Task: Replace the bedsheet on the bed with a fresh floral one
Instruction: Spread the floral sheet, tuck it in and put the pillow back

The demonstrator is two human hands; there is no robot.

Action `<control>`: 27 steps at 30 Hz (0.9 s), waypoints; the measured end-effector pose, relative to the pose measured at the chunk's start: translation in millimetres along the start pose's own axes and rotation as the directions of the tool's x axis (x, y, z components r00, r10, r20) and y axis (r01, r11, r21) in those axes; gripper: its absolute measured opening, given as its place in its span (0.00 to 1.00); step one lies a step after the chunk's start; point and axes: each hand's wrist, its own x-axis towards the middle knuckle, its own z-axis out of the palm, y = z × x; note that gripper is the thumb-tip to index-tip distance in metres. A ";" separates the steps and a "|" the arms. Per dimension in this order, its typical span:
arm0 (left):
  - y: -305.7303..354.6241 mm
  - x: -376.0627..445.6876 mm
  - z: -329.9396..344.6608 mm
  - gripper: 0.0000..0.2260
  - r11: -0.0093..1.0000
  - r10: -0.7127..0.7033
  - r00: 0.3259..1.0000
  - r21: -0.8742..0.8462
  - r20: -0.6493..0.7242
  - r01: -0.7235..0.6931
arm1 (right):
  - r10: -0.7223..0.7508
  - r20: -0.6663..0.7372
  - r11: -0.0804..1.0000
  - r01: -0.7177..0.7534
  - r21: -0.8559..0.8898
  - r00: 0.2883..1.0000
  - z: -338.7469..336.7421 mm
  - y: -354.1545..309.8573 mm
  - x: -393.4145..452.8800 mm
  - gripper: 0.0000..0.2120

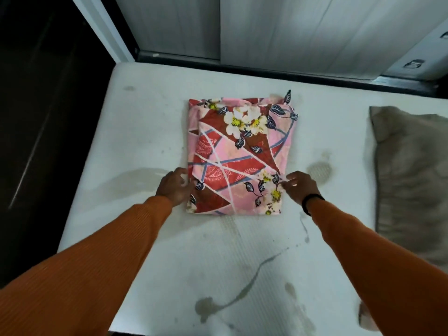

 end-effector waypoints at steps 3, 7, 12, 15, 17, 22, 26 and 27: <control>28.6 28.5 -18.5 0.28 0.993 -0.065 0.997 -0.099 0.031 0.068 | 0.088 0.072 0.988 -0.097 0.120 0.993 -5.4 -28.4 34.8 0.27; 57.6 64.5 -22.5 0.30 0.973 -0.075 0.993 -0.213 0.088 0.093 | 0.149 0.063 0.941 -0.161 0.299 0.987 -3.1 -60.2 74.4 0.33; 78.0 113.4 -27.0 0.15 0.865 -0.096 0.991 -0.484 0.095 0.130 | 0.205 0.013 0.861 -0.187 0.472 0.979 -18.7 -88.5 110.5 0.37; 84.9 137.0 -29.4 0.20 0.803 -0.152 0.980 -0.563 0.128 0.198 | 0.191 0.014 0.860 -0.174 0.480 0.982 -24.7 -100.0 121.6 0.13; 92.4 141.8 -30.5 0.22 0.795 -0.172 0.970 -0.557 0.172 0.240 | 0.180 0.007 0.879 -0.164 0.448 0.984 -26.0 -107.0 125.8 0.08; 98.1 143.9 -23.7 0.18 0.810 -0.154 0.969 -0.537 0.196 0.237 | 0.145 -0.039 0.865 -0.107 0.490 0.989 -23.3 -109.7 129.3 0.12; 97.1 130.7 -25.2 0.15 0.714 -0.108 0.949 -0.641 0.296 0.282 | 0.059 -0.078 0.811 -0.002 0.585 0.995 -21.1 -101.6 114.8 0.06; 97.5 122.9 -27.6 0.13 0.702 -0.090 0.942 -0.650 0.323 0.290 | 0.039 -0.064 0.785 0.010 0.619 0.997 -21.5 -98.1 110.5 0.12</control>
